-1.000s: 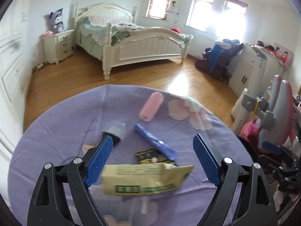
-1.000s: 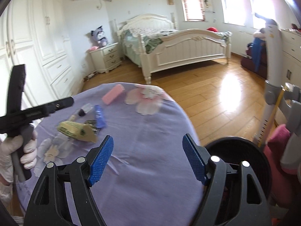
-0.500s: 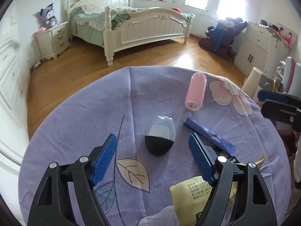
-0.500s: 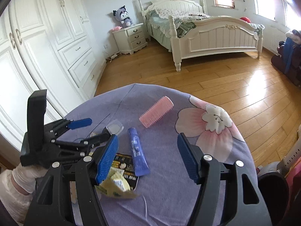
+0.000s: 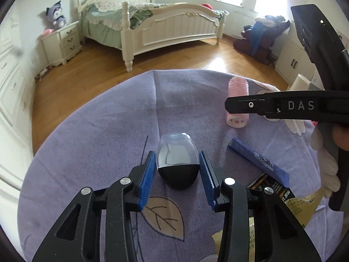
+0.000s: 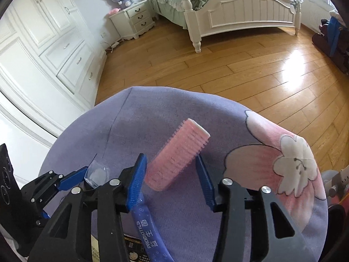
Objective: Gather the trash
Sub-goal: 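Grasp the pink hair roller with the right gripper while the left grasps the black cup, then carry the pink roller and black cup over the bin and open both grippers, then move both grippers back over the table, then grasp the blue probiotics tube with the right gripper while the left grasps the yellow sachet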
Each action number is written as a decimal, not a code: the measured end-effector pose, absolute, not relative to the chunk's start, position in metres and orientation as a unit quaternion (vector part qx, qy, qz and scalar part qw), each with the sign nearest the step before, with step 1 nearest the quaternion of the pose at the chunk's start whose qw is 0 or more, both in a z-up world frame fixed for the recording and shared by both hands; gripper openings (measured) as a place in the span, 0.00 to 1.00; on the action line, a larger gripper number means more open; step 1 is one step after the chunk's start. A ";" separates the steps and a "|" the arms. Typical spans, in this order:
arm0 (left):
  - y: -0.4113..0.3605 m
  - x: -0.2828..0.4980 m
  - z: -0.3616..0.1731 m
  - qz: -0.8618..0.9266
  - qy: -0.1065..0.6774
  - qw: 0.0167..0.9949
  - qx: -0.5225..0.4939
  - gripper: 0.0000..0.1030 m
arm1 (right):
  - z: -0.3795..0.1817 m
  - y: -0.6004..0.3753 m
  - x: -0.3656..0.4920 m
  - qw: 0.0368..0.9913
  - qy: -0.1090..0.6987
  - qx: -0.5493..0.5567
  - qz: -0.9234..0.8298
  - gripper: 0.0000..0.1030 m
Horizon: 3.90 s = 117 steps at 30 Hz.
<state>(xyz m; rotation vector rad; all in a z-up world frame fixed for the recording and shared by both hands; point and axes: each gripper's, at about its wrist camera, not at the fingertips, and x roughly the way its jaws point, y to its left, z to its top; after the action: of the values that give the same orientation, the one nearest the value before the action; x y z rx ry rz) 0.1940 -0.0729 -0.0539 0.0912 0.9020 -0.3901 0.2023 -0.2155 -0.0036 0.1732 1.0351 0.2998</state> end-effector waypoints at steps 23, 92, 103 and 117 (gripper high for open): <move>-0.088 0.092 0.015 -0.254 0.349 0.901 -0.035 0.40 | 0.069 -0.314 0.016 0.941 0.313 0.060 0.113 0.29; -0.228 -0.008 -0.001 -0.376 0.323 0.862 0.108 0.92 | -0.002 -0.422 -0.081 0.937 0.343 0.052 -0.047 0.63; -0.118 0.034 -0.004 -0.288 0.304 0.895 0.151 0.92 | 0.016 -0.358 -0.052 0.941 0.338 0.012 0.029 0.71; -0.140 0.087 -0.044 -0.351 0.342 0.826 0.277 0.57 | 0.017 -0.304 -0.013 0.928 0.358 0.007 0.106 0.71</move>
<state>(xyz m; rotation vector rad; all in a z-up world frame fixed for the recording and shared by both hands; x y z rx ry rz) 0.0865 -0.1400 -0.0438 0.5889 0.7272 -0.7462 -0.0128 -0.3038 0.0173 0.0141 0.7335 0.2181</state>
